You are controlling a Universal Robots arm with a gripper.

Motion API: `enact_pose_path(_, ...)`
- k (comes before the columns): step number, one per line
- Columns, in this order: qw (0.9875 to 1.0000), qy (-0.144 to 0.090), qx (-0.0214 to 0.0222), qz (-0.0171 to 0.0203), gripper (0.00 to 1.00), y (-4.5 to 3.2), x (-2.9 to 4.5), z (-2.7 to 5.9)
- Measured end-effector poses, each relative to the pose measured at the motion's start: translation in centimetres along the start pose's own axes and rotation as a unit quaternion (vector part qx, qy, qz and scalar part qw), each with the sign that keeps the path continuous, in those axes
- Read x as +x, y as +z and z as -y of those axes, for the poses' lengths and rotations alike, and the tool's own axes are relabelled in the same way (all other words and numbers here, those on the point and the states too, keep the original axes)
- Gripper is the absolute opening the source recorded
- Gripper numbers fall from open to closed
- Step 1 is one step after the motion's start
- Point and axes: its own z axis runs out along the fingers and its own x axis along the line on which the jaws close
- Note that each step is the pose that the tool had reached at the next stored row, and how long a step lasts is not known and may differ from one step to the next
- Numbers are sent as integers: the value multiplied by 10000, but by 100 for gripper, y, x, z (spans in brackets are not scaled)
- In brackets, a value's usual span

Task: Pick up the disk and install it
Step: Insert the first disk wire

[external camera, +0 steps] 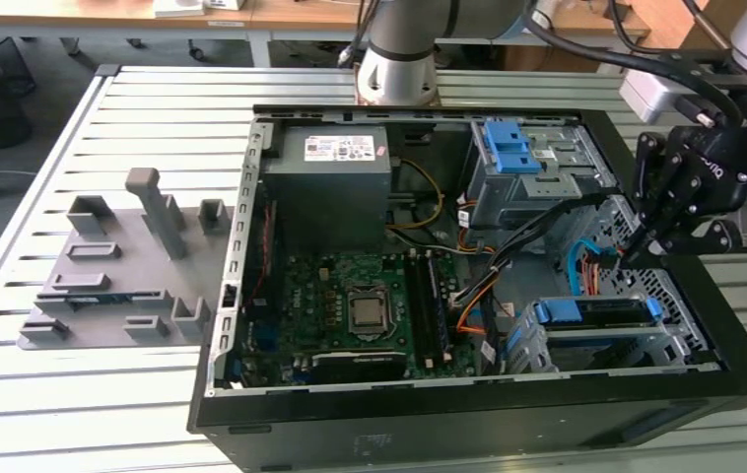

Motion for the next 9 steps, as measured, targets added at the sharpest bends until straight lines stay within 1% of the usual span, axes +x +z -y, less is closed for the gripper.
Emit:
enact_pose_path(3, 10000, 1, 5, 4, 16, 4, 32, -6)
enact_pose_path(7, 10000, 1, 7, 5, 16, 6, 45, -14)
enact_pose_path(8, 10000, 1, 7, 9, 16, 7, 61, -18)
enact_pose_path(9, 10000, 0, 8, 23, 16, 10, 83, -22)
